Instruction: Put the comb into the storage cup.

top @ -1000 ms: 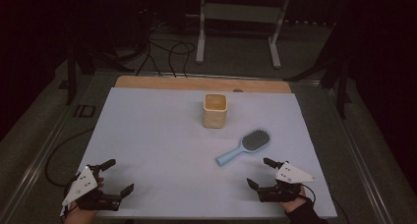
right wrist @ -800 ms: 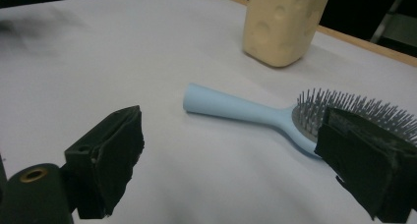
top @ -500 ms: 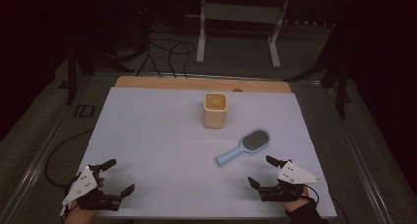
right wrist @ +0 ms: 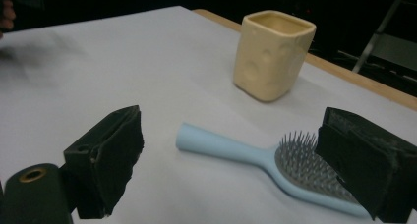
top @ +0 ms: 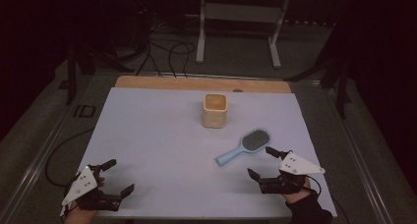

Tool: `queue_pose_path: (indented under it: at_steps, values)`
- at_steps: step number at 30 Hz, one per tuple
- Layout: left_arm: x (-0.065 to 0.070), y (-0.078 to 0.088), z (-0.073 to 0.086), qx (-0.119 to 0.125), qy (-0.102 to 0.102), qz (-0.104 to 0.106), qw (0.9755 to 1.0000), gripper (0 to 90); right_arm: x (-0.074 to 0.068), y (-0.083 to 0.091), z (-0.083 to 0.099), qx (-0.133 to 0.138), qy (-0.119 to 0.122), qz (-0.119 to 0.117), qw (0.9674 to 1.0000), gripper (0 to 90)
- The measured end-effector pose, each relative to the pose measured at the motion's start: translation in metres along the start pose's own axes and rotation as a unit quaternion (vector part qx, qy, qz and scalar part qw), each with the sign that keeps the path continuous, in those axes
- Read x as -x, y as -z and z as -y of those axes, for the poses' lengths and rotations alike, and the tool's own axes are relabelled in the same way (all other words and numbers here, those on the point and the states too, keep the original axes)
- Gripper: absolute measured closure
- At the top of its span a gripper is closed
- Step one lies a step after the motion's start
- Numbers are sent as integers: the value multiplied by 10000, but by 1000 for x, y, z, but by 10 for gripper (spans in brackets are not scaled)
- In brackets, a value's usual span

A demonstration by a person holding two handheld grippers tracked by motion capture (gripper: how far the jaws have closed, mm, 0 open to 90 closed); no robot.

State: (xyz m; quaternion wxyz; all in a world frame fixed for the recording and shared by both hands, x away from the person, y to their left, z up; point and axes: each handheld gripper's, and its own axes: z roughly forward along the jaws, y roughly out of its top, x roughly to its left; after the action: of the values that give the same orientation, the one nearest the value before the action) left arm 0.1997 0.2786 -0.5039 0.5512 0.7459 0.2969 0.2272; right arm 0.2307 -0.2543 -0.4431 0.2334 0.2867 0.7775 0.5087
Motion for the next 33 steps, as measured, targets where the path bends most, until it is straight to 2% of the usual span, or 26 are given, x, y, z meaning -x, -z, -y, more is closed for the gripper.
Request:
queue_pose_path:
  at_steps: [10,15,22,33]
  values:
    - [0,0,0,-12,-3,2,10000,0,3,-10,-23,-2,196,-88,9998,100]
    - [-1,0,0,-7,24,11,10000,0,4,-23,-30,-69,266,-142,9995,100]
    - [-1,0,0,-4,8,4,10000,0,2,-42,-39,-50,334,-361,9988,103]
    - [-2,1,0,25,13,-47,10000,0,-1,-74,-43,-197,409,-580,9973,104]
